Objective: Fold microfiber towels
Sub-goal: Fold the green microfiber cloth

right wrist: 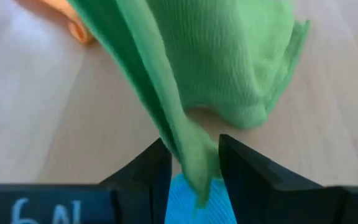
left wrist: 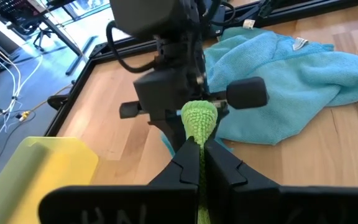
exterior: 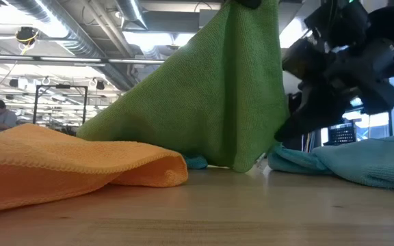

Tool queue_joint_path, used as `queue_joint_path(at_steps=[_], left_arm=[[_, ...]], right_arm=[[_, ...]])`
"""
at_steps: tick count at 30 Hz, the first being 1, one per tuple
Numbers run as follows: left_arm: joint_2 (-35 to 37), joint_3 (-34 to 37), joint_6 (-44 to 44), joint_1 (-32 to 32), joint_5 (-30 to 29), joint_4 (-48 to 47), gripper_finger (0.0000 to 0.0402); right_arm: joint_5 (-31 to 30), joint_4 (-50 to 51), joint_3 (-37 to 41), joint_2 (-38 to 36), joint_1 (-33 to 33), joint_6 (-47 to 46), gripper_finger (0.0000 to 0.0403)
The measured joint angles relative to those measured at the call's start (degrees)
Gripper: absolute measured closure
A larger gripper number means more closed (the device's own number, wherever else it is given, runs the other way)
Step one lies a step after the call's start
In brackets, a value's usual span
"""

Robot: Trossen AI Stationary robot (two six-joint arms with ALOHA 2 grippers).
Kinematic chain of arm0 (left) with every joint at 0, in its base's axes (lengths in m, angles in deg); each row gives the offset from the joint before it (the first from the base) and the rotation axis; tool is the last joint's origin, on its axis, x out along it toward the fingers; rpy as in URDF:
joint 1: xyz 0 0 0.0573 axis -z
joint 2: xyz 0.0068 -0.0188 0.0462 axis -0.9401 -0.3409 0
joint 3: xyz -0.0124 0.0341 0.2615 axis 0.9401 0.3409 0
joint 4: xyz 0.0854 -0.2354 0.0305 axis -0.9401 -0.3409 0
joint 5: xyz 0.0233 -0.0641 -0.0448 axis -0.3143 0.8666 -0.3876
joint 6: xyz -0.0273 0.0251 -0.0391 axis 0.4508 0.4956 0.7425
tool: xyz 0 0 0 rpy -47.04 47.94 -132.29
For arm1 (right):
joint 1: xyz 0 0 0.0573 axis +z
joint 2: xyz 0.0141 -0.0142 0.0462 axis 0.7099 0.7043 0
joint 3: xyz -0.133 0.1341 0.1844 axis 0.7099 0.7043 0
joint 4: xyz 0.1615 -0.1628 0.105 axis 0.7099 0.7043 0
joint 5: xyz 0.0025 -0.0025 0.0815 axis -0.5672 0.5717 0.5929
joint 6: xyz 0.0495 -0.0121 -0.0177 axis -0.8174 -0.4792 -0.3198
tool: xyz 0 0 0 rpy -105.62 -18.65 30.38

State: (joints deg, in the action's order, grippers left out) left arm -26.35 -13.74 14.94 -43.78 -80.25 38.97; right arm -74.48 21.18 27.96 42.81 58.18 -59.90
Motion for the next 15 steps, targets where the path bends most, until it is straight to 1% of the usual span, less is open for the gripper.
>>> queue_joint_path(at_steps=[5,7,9,13,15], left_arm=[[0.0,0.0,-0.4,0.0,-0.1,0.0,0.0401],[0.0,0.0,-0.4,0.0,-0.1,0.0,0.0401],[0.0,0.0,-0.4,0.0,-0.2,0.0,0.0401],[0.0,0.0,-0.4,0.0,-0.2,-0.4,0.0401],[0.0,0.0,-0.4,0.0,-0.2,-0.6,0.0401]], right_arm=[[0.0,-0.8,0.0,2.4,-0.7,0.6,0.0268],[0.0,-1.0,0.0,2.5,-0.8,1.8,0.0276],[0.0,-2.1,0.0,2.5,-0.8,3.5,0.0292],[0.2,-6.2,0.0,2.0,-0.8,5.8,0.0343],[1.0,-6.5,0.0,1.6,-0.8,6.1,0.0367]])
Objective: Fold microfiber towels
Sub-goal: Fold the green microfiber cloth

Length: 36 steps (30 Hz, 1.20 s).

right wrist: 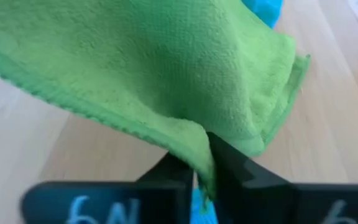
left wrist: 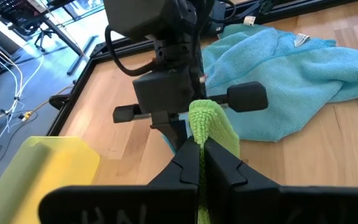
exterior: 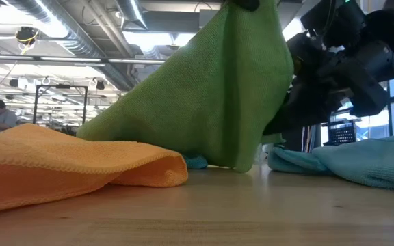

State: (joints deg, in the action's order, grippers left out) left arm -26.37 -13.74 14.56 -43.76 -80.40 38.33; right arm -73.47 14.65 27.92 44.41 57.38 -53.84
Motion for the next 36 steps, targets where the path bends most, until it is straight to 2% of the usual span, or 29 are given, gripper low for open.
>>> queue_joint_path(at_steps=[3,6,11,18,23,28,33,36], left_arm=[[0.0,0.0,0.0,0.0,0.0,-0.2,0.0401],[0.0,0.0,0.0,0.0,-0.4,-0.7,0.0401],[1.1,0.0,-0.1,0.1,-3.1,-3.2,0.0401],[4.6,0.0,0.2,-1.2,-4.1,-10.1,0.0401],[6.9,0.0,-3.3,-3.3,-4.6,-11.7,0.0401],[9.0,0.0,-6.9,-6.4,-1.3,-10.7,0.0401],[10.3,0.0,-13.4,-9.1,0.8,-9.2,0.0401],[10.9,0.0,-20.0,-11.0,4.6,-7.0,0.0401]], right_arm=[[0.5,1.4,0.0,-1.0,-0.2,0.3,0.0395],[0.4,3.8,0.0,-2.2,-0.3,0.2,0.0395],[-3.5,8.2,0.0,-6.7,-0.4,1.9,0.0398],[-6.3,15.6,0.0,-20.9,-3.3,4.9,0.0401],[-7.0,18.5,0.0,-31.6,-5.8,7.5,0.0401],[-7.2,25.9,-3.6,-37.6,-7.4,8.8,0.0402],[-7.3,33.9,-10.3,-37.9,-7.4,11.6,0.0402],[-10.0,37.5,-14.7,-37.7,-7.4,13.1,0.0402]])
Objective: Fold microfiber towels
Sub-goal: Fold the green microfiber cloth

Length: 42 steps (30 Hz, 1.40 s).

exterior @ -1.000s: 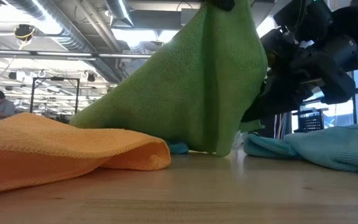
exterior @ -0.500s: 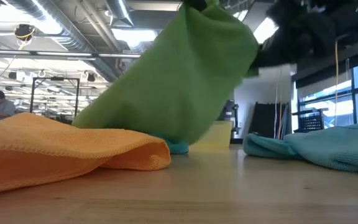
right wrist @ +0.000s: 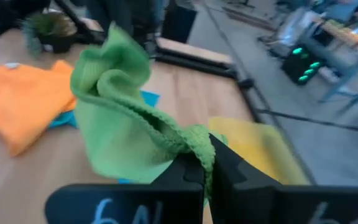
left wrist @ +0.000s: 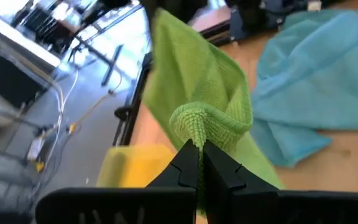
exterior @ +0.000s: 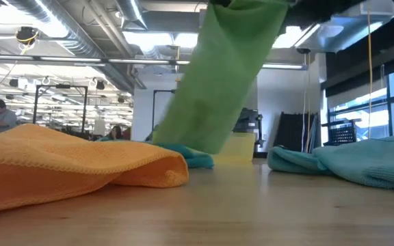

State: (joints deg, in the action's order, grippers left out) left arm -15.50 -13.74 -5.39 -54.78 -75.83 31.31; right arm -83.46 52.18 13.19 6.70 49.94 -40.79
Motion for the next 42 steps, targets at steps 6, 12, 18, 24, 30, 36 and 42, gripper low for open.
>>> queue_joint_path(at_steps=[6,12,18,24,30,36,42], left_arm=[[1.1,0.1,-9.5,-4.7,4.1,3.2,0.0401],[3.9,0.0,-11.9,-9.3,7.5,3.0,0.0401],[7.9,2.3,-9.7,-9.5,7.9,1.8,0.0402],[13.4,13.3,-8.8,-8.2,8.3,8.7,0.0401],[19.3,26.0,-7.1,-8.2,10.5,21.7,0.0401],[23.8,31.5,-8.3,-10.0,11.2,27.4,0.0402],[26.8,32.6,-8.4,-16.2,16.6,27.6,0.0401]], right_arm=[[-4.8,7.4,-8.6,-0.2,0.0,1.1,0.0403],[-9.0,14.1,-13.4,-0.2,0.0,1.7,0.0403],[-9.1,16.3,-13.8,0.1,0.0,0.1,0.0403],[-9.0,16.8,-13.8,2.0,0.0,-1.1,0.0403],[-7.4,16.1,-13.8,4.4,-0.3,-1.1,0.0403],[-5.8,14.4,-13.8,5.7,-2.6,0.1,0.0403],[-3.4,12.5,-13.8,6.3,-7.3,1.8,0.0403]])
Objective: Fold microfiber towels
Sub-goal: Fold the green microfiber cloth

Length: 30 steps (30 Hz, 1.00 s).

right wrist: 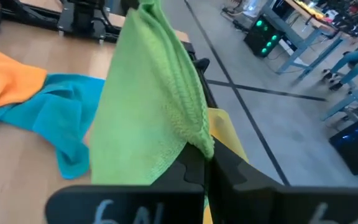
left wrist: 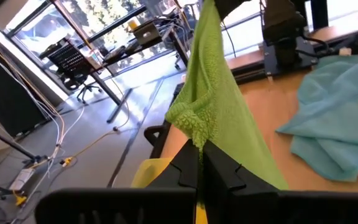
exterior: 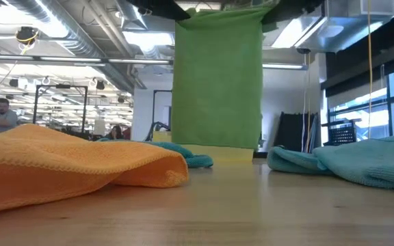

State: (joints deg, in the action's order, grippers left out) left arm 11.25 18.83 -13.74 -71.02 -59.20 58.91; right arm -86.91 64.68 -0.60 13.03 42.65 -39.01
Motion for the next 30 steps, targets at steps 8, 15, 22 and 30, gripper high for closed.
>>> queue_joint_path(at_steps=[8,15,22,30], left_arm=[[-0.1,0.1,-0.1,0.4,2.0,-1.5,0.0401],[-0.7,0.6,3.6,10.4,-2.5,-4.0,0.0401],[-6.2,6.4,13.5,22.2,-7.2,-0.1,0.0402],[-17.4,8.0,25.1,33.0,-11.2,6.0,0.0402]], right_arm=[[4.3,1.4,0.0,0.5,-1.6,-1.8,0.0403],[2.2,4.4,0.8,2.1,5.2,-6.6,0.0403],[2.0,2.1,8.3,5.6,14.7,-16.0,0.0403],[4.3,-12.2,16.7,13.1,25.3,-21.9,0.0403]])
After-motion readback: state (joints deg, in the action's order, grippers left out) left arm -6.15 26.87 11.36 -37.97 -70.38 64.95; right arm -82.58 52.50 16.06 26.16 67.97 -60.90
